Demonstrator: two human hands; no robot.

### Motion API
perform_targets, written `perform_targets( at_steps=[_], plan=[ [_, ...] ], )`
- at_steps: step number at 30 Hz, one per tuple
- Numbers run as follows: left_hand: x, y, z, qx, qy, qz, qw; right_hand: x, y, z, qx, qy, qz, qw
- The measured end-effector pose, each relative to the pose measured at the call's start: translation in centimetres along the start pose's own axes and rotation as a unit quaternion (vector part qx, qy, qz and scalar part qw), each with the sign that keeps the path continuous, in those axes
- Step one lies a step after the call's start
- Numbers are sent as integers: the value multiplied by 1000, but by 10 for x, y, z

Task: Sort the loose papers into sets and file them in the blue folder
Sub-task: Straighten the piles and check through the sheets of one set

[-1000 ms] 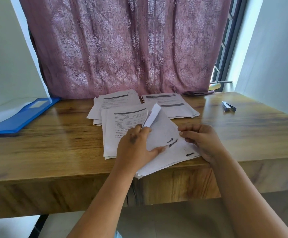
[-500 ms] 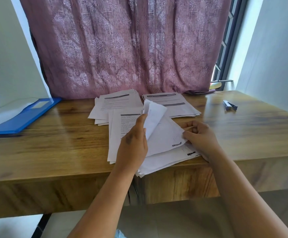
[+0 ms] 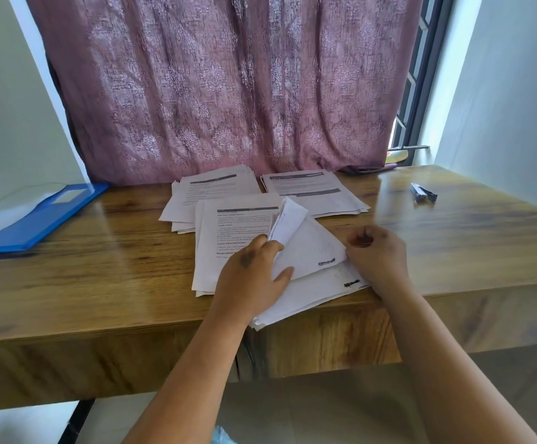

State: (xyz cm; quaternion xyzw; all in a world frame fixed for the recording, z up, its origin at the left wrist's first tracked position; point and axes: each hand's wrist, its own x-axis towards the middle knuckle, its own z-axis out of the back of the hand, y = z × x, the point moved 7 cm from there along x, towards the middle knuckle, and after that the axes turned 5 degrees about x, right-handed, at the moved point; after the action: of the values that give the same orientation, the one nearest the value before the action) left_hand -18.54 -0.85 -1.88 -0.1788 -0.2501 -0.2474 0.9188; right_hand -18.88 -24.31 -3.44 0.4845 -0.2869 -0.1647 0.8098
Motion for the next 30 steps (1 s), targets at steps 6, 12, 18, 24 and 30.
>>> perform_targets(
  at_steps=[6, 12, 18, 24, 30],
  plan=[
    [2, 1, -1, 2, 30, 20, 999, 1, 0, -1, -13, 0, 17, 1000],
    [1, 1, 2, 1, 13, 4, 1000, 0, 10, -18, -180, 8, 141, 973],
    [0, 1, -2, 0, 12, -5, 1000, -1, 9, -14, -161, 0, 119, 980],
    [2, -2, 2, -20, -49, -45, 998, 2, -18, 14, 179, -11, -110, 978],
    [1, 1, 4, -12, -52, -16, 998, -13, 2, 9, -123, 119, 47, 984]
  ],
)
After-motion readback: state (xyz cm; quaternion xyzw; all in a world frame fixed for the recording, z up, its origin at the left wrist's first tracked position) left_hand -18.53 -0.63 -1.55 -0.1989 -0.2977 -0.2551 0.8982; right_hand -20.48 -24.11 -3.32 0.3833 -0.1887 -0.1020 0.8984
